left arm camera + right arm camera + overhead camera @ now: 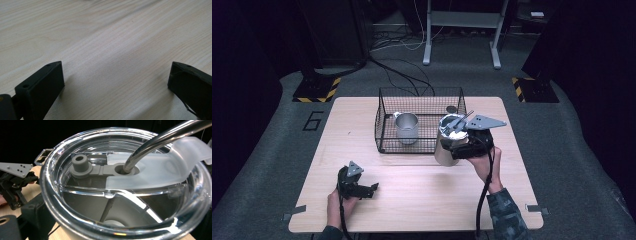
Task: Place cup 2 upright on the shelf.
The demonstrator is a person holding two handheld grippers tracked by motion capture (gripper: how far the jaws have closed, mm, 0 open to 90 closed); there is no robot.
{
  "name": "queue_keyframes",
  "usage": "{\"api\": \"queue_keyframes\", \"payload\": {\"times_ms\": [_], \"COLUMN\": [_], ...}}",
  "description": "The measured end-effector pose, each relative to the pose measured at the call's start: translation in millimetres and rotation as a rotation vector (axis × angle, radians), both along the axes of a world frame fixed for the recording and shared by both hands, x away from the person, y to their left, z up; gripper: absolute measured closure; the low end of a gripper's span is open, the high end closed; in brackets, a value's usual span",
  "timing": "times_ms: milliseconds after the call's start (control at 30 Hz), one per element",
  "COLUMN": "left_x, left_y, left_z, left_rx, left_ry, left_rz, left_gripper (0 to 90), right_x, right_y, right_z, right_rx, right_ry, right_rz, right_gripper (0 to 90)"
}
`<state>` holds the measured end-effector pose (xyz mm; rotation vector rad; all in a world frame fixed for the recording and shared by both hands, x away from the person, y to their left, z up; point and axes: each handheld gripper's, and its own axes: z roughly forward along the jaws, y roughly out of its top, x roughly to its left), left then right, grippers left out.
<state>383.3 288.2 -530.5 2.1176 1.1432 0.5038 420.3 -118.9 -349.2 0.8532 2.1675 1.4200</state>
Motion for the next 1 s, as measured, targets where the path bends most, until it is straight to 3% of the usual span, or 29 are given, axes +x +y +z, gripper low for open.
{"api": "queue_keyframes", "payload": {"times_ms": [467, 1000], "left_x": [0.0, -0.3], "left_y": [0.0, -0.5], "left_z": [0.0, -0.5], "left_rx": [0.000, -0.006], "left_ry": [0.000, -0.003], "left_rz": [0.001, 0.006], "left_gripper": [0.4, 0.5], "right_x": [14.5, 38.5], "right_y": [12.6, 16.2], "right_z": [9.2, 30.5], "right_rx": [-0.006, 0.000], "right_ry": [0.001, -0.012], "right_rz": [0.016, -0.019], "right_gripper": [3.5, 3.5]}}
